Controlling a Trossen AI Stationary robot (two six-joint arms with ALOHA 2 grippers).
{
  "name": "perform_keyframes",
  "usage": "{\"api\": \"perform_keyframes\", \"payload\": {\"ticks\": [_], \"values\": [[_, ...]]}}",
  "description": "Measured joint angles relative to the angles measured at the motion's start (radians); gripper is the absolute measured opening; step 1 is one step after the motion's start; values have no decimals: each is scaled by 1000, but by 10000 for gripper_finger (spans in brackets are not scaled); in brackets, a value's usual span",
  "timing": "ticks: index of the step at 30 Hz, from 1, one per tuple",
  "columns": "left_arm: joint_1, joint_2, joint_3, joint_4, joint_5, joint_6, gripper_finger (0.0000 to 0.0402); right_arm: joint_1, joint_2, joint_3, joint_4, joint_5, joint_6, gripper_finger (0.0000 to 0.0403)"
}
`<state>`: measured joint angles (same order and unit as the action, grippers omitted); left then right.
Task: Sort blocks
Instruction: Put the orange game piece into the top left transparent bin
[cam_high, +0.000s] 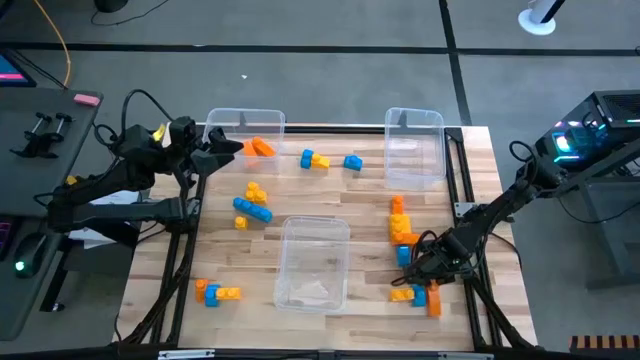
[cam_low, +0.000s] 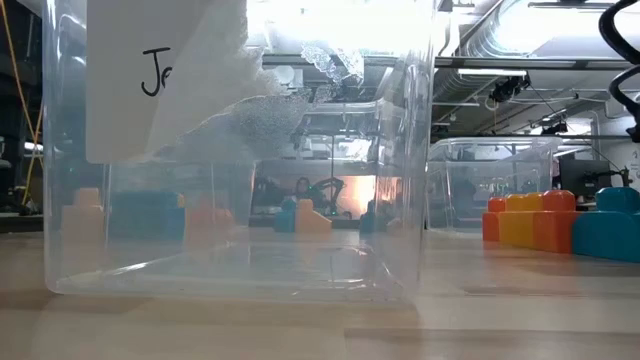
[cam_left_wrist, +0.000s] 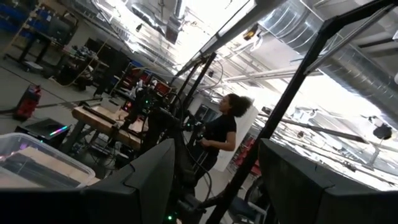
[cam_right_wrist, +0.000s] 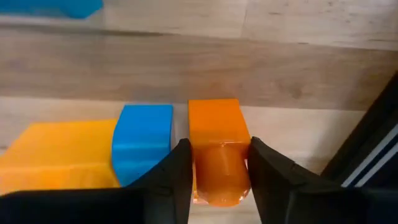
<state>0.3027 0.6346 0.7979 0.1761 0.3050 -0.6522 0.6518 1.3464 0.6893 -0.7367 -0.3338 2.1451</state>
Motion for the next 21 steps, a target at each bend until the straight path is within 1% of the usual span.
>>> {"api": "perform_keyframes", "payload": {"ticks": [2,4,8,9,11,13,16,19,21], "values": [[0,0,0,19,0,4,218,0,0,18,-22,-17,-32,121],[0,0,0,53,0,40,218,0,0,50,-68,-18,-67,115],[0,1,1,139,-1,116,218,-5,-11,155,-240,-13,-149,110],[0,2,6,145,-4,137,218,-8,-19,191,-290,0,-162,110],[0,8,24,135,-20,190,218,-17,-36,274,-390,72,-182,110],[0,18,43,102,-52,252,218,-31,-51,367,-476,193,-187,110],[0,54,71,29,-83,372,218,-58,-66,509,-522,467,-234,110],[-13,124,89,-22,-99,466,218,-100,-66,623,-488,759,-350,110],[-36,189,91,-20,-91,479,218,-142,-66,680,-404,912,-494,110]]}}
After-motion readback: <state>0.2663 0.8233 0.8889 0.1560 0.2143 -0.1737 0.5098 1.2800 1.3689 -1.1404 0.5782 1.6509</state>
